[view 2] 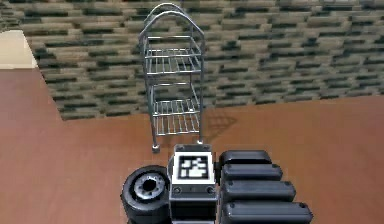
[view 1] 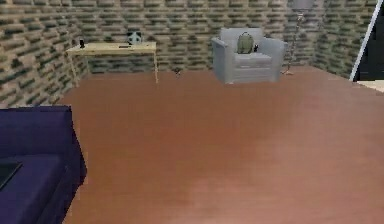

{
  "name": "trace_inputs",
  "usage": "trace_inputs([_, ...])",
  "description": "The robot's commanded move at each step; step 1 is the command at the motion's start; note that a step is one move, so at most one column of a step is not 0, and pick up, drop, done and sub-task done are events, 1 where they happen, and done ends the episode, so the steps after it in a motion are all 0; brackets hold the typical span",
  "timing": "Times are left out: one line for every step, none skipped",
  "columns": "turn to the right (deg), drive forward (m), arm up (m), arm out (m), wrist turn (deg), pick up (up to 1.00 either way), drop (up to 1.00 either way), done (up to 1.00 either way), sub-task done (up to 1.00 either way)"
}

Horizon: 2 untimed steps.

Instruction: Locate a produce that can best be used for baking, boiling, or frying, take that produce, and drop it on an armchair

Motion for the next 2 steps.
trace_inputs([0.0, 1.0, 0.0, 0.0, 0.0, 0.0, 0.0, 0.0, 0.0])
trace_inputs([0.0, 1.0, 0.0, 0.0, 0.0, 0.0, 0.0, 0.0, 0.0])
